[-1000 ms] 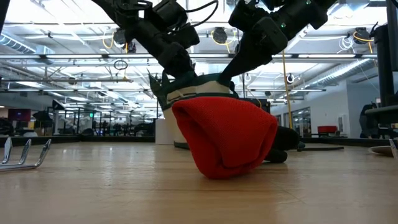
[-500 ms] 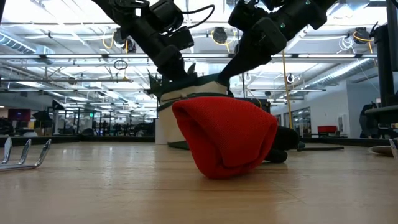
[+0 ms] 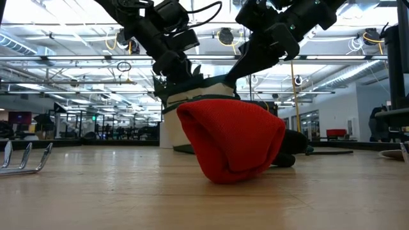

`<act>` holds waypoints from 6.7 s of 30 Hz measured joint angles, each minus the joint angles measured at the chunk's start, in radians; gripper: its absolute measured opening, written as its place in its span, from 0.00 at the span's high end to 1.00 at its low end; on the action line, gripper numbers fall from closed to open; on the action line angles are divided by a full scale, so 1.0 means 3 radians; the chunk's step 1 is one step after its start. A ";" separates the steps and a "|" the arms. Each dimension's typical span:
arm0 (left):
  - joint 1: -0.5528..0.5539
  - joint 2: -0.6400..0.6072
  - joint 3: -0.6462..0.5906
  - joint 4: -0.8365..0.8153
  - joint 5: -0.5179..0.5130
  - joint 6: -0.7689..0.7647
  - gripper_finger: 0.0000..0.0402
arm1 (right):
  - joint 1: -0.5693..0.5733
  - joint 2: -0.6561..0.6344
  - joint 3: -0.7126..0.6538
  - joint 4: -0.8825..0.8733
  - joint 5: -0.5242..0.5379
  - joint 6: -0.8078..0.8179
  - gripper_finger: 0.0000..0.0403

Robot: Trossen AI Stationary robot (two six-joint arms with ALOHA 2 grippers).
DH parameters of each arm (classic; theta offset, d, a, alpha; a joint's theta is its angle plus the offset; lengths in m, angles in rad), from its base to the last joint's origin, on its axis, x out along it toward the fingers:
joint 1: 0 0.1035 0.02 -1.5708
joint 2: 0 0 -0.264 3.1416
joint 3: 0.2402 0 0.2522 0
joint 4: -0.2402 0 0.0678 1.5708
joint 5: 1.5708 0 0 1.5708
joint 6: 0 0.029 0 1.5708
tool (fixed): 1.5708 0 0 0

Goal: Pick & Place Garden tools in Gardening bag
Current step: Put the green spray bottle into the gardening bag, then put the red gloves into the gardening bag

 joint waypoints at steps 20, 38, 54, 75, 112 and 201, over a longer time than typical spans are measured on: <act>-0.0293 -0.0117 0.0003 -0.0031 -0.0729 0.0116 0.34 | 0.0001 -0.0003 0.0000 -0.0001 0.0001 0.0050 0.98; -0.1001 -0.0761 0.0002 -0.0296 -0.0373 -0.1182 0.42 | 0.0005 -0.0004 0.0000 0.0057 0.0007 0.0184 0.78; -0.1805 -0.0459 -0.0003 -0.0170 -0.0686 -0.2882 0.52 | 0.0236 -0.0146 0.0001 0.0360 0.0029 -0.0057 0.59; -0.2099 0.0675 -0.0002 0.0739 -0.0643 -0.4568 0.53 | 0.0528 -0.0525 0.0000 0.0042 0.0543 0.0037 0.58; -0.2169 0.1002 -0.0006 0.1234 -0.0281 -0.3718 0.95 | 0.0529 -0.0524 0.0000 0.0033 0.0530 0.0159 0.57; -0.0997 -0.0032 0.0003 -0.0612 -0.0424 -0.0739 0.92 | 0.0046 0.0163 -0.0001 0.0282 0.0366 -0.0149 1.00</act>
